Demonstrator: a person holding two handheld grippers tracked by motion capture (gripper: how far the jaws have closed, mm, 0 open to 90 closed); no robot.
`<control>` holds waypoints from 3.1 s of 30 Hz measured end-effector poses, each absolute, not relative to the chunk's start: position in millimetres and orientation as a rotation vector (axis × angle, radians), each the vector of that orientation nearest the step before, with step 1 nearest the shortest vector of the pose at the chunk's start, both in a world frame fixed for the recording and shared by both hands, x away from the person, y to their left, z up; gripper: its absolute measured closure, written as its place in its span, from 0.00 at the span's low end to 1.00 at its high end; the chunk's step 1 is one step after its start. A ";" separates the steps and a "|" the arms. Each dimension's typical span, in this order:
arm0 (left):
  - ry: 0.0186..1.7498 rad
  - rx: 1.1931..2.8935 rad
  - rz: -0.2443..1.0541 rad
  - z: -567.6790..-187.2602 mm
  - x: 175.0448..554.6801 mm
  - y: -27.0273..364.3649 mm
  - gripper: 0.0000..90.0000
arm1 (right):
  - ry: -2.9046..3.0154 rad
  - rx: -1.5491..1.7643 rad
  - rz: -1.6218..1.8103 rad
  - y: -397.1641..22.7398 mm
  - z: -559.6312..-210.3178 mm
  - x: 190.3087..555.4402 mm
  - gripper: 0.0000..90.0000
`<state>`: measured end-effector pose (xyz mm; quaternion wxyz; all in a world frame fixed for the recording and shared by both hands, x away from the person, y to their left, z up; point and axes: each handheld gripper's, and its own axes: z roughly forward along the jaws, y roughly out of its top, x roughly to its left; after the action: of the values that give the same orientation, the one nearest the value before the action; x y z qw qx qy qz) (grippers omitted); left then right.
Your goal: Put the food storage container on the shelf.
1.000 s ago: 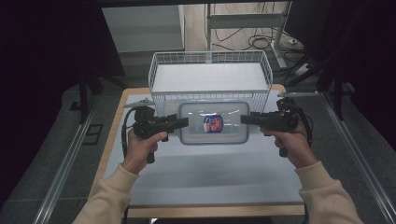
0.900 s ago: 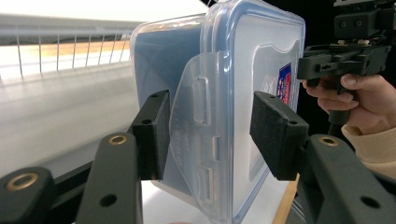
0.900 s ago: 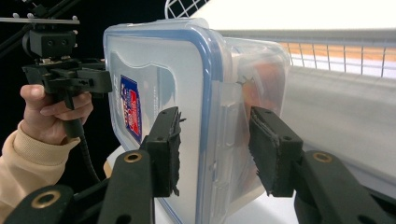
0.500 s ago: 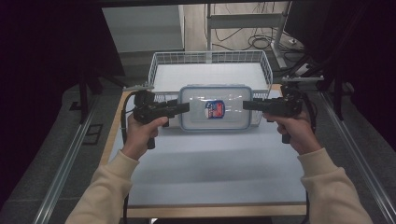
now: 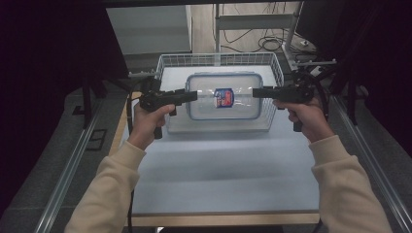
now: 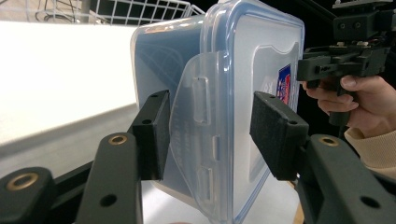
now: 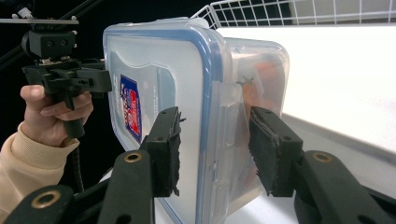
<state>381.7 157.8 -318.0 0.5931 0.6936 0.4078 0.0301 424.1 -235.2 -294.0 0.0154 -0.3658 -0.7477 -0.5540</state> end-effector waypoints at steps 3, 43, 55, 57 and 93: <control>0.949 1.610 0.072 -314.1 390.6 158.7 0.55 | -2.321 -1.139 -1.724 -234.2 -290.8 431.6 0.61; 1.086 1.512 -0.031 -320.9 495.6 169.2 0.55 | -2.227 -1.283 -1.586 -222.0 -286.3 545.6 0.60; 1.184 1.448 -0.122 -328.0 516.8 170.2 0.53 | -2.125 -1.454 -1.568 -215.1 -292.8 557.3 0.56; 1.206 1.449 -0.108 -329.2 519.2 168.8 0.52 | -2.123 -1.503 -1.560 -214.6 -293.1 557.7 0.56; 1.083 1.634 0.102 -337.6 419.2 185.0 0.35 | -2.408 -1.275 -1.679 -249.3 -312.8 457.1 0.40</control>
<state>419.2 185.0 -337.6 0.5558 0.6921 0.4585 0.0432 457.1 -249.3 -312.8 -0.0292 -0.3982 -0.7520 -0.5244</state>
